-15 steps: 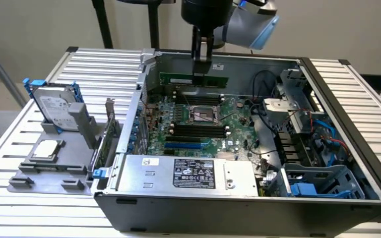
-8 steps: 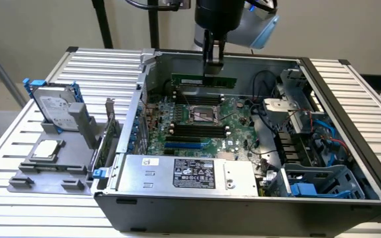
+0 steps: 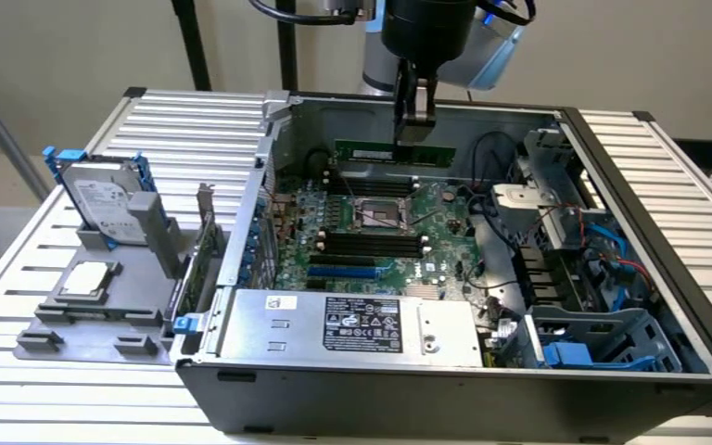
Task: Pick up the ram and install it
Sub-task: 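Insert the ram into the slot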
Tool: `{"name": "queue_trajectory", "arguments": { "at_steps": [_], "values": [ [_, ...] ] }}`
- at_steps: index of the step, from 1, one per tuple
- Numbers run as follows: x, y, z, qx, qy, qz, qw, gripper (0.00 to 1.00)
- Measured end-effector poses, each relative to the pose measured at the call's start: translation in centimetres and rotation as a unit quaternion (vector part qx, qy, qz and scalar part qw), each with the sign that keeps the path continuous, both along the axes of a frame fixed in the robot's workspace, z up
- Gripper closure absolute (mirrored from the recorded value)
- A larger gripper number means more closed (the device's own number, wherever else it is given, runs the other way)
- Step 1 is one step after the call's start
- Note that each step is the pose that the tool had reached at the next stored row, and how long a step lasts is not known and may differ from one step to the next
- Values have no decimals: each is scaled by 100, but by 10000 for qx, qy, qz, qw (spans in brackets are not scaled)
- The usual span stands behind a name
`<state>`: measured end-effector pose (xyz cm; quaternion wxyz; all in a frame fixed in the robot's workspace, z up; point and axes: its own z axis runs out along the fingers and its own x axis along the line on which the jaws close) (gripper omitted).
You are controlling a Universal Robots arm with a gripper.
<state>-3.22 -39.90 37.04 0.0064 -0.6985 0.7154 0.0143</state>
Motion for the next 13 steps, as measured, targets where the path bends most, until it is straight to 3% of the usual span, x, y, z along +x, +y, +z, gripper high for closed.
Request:
{"name": "queue_trajectory", "arguments": {
  "at_steps": [13],
  "values": [
    [-9,0,-31,0,0,0,10000,86]
  ]
}}
